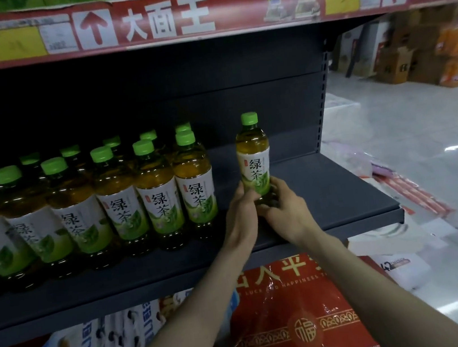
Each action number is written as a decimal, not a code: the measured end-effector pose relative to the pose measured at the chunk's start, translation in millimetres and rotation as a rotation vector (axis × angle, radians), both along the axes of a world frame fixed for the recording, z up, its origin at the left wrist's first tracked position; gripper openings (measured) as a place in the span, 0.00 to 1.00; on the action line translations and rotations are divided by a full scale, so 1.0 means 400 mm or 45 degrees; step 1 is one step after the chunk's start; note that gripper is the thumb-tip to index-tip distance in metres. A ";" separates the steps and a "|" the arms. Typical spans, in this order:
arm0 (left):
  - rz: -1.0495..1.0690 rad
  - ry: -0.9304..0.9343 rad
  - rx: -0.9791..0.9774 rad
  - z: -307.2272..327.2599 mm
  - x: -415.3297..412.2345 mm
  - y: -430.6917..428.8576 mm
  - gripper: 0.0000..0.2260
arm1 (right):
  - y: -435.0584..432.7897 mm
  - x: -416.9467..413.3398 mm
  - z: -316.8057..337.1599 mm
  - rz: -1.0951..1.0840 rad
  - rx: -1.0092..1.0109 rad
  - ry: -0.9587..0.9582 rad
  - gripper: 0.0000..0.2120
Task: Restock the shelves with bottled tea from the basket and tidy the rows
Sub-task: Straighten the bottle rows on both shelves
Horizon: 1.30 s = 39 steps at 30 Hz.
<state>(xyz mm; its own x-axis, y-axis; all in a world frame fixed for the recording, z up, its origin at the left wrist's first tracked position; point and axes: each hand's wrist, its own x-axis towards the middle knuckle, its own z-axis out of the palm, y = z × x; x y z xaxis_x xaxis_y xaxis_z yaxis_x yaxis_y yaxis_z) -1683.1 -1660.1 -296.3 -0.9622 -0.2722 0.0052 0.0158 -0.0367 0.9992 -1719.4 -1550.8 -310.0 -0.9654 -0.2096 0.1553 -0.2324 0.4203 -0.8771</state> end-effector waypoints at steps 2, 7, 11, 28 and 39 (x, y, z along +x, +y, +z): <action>-0.001 0.026 0.039 -0.007 0.034 0.004 0.26 | -0.001 0.027 -0.009 0.007 0.002 0.048 0.30; 0.003 0.053 0.037 -0.017 0.103 -0.008 0.29 | -0.018 0.076 -0.026 0.010 0.003 0.167 0.27; 0.033 0.034 -0.195 0.006 0.182 -0.035 0.21 | -0.036 0.089 -0.031 -0.031 -0.017 0.248 0.26; 0.211 -0.010 -0.397 -0.011 0.288 -0.110 0.33 | -0.071 0.087 -0.024 -0.024 -0.019 0.214 0.24; 0.412 0.058 -0.149 -0.030 0.371 -0.266 0.22 | -0.246 0.315 -0.065 0.084 -0.278 0.226 0.24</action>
<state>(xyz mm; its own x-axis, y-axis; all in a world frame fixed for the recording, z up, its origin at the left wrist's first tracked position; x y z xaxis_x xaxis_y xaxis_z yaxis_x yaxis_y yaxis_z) -1534.6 -1766.6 -308.2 -0.8243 -0.5581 0.0952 0.0522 0.0926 0.9943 -1593.4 -1649.0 -336.1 -0.9044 -0.2139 0.3692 -0.4111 0.2051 -0.8882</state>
